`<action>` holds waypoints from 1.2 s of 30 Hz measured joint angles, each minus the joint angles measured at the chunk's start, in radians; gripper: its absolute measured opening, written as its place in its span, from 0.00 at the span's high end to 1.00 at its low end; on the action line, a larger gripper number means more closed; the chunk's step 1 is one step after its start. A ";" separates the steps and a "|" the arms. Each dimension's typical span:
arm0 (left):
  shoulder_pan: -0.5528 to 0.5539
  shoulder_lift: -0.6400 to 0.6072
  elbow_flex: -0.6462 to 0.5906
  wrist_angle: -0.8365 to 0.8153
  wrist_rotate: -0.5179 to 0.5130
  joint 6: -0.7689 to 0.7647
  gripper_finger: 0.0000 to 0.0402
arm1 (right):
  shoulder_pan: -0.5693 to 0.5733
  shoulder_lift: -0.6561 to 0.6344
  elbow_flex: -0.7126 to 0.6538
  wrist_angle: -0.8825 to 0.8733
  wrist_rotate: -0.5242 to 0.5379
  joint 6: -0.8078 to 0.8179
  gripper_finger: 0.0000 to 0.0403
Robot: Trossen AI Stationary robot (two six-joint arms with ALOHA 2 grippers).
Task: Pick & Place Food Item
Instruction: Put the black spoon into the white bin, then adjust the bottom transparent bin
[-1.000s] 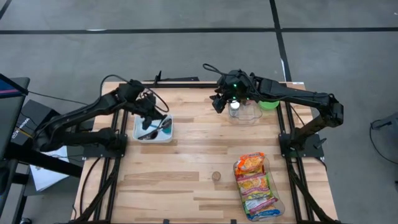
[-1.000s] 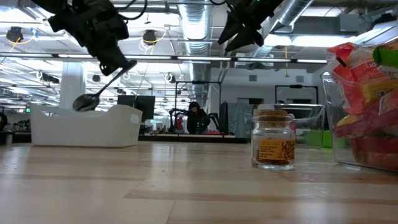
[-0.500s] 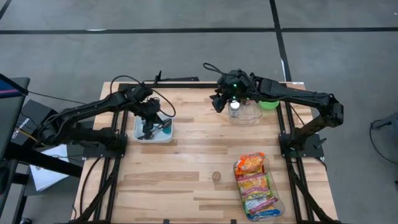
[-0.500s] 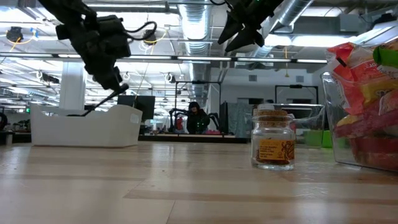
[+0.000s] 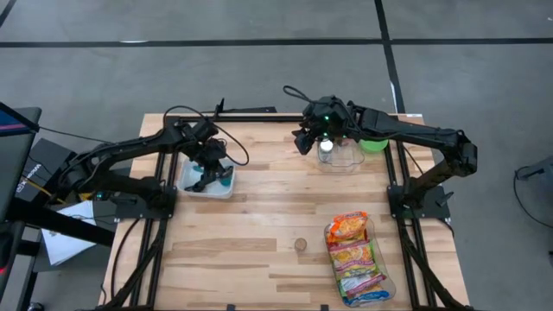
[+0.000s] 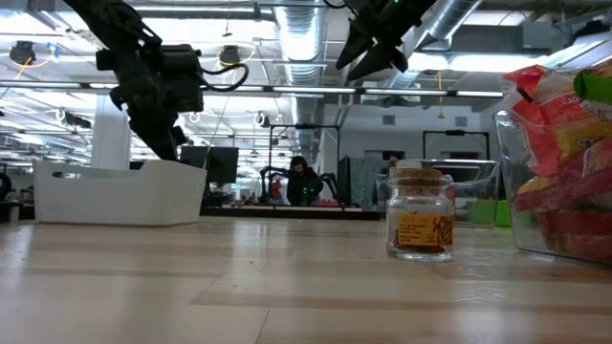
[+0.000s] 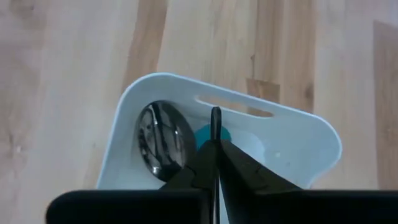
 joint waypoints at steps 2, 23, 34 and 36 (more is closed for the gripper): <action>0.000 -0.005 0.000 0.001 -0.007 0.001 0.96 | 0.000 0.000 0.000 0.000 0.000 0.000 0.53; -0.006 0.008 -0.001 0.077 -0.034 -0.059 0.99 | 0.000 0.000 0.000 0.000 0.000 -0.001 0.53; -0.035 0.164 -0.002 0.253 -0.049 -0.167 1.00 | 0.000 0.000 0.000 -0.001 0.000 -0.008 0.53; -0.035 0.174 -0.002 0.295 -0.051 -0.196 1.00 | 0.000 0.000 0.000 -0.007 0.000 -0.008 0.53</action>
